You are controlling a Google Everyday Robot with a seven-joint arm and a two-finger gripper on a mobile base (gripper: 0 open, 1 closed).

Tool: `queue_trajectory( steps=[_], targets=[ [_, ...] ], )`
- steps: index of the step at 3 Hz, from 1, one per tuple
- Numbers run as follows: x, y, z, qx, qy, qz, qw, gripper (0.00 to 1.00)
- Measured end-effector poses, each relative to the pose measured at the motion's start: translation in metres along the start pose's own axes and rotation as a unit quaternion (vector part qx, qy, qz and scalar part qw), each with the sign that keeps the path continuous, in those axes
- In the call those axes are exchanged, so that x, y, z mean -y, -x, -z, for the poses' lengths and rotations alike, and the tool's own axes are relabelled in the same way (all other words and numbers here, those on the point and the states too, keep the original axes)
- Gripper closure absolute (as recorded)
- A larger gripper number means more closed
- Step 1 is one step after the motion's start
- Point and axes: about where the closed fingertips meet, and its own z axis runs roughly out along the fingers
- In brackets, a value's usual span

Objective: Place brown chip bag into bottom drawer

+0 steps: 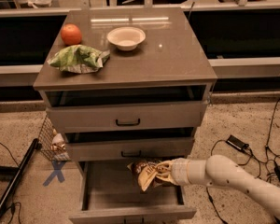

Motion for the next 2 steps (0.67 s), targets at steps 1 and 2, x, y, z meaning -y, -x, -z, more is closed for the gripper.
queue_trajectory(
  steps=[1, 2],
  targets=[
    [0.0079, -0.0179, -0.0274, 0.002, -0.045, 0.008, 0.9990, 1.00],
    [0.0079, -0.0179, -0.0274, 0.002, -0.045, 0.008, 0.9990, 1.00]
  ],
)
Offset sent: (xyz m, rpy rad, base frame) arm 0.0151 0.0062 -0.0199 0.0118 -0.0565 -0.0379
